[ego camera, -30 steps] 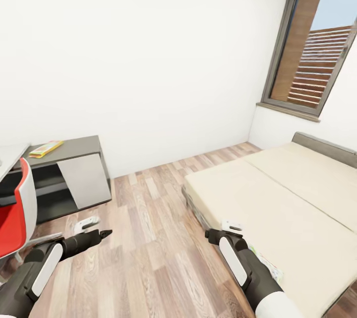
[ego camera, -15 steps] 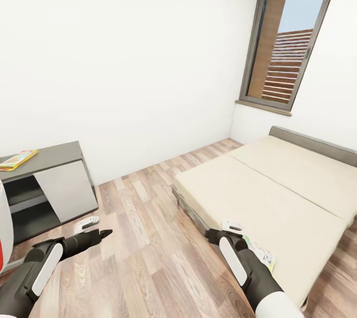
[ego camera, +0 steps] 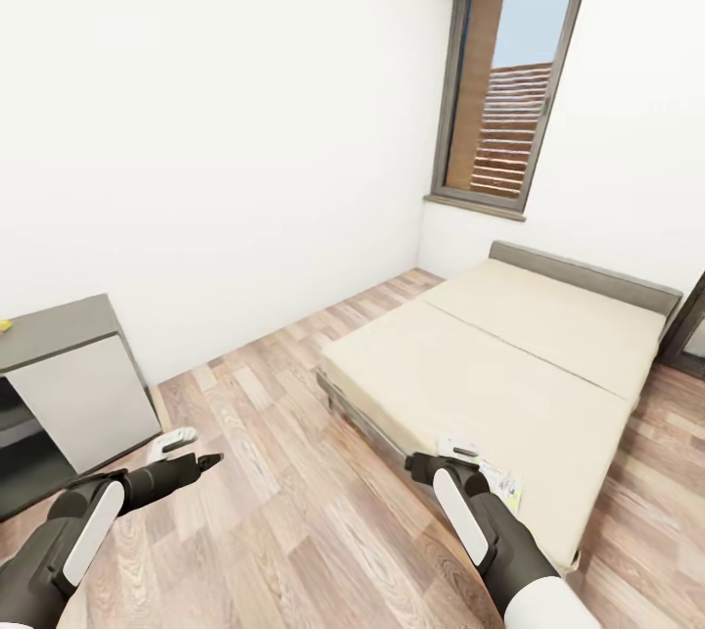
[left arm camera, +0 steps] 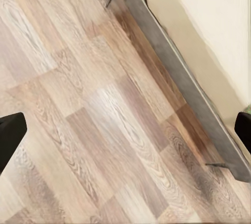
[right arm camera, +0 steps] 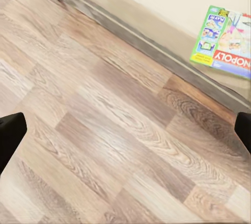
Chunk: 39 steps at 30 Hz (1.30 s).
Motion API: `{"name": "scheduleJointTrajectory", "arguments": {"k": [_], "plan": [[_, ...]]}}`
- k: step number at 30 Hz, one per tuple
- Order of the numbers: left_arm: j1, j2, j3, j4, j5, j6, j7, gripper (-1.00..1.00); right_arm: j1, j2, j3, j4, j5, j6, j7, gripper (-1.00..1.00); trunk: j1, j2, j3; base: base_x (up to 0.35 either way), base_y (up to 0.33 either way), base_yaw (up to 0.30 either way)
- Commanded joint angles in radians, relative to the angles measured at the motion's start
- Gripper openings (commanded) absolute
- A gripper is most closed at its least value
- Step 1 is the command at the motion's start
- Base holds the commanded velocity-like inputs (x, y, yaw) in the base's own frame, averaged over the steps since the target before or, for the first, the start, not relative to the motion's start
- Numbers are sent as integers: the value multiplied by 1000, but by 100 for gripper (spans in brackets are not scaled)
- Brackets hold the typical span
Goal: Put all the toys in the child's room - the three board games (two on the bed and one on the table), the two jigsaw puzzles on the table, and the tennis ball on the table - inside the toy box on the table in the child's room.
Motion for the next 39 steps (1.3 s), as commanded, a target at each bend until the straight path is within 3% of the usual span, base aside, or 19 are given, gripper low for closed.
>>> {"name": "scheduleJointTrajectory", "arguments": {"k": [1, 15, 39], "plan": [[-1, 0, 2, -1, 1, 6, -3, 100, -1, 0, 2, -1, -11, 1, -10, 100, 1, -2, -2, 0, 199, -280], [0, 0, 2, -1, 1, 6, -3, 100, -1, 0, 2, -1, -14, 0, -10, 100, 1, -2, -2, 0, 229, -280], [-1, 0, 1, -1, 1, 6, -2, 100, -1, -2, -5, 0, -17, 1, -10, 100, 1, -2, -2, 0, 123, -280]]}}
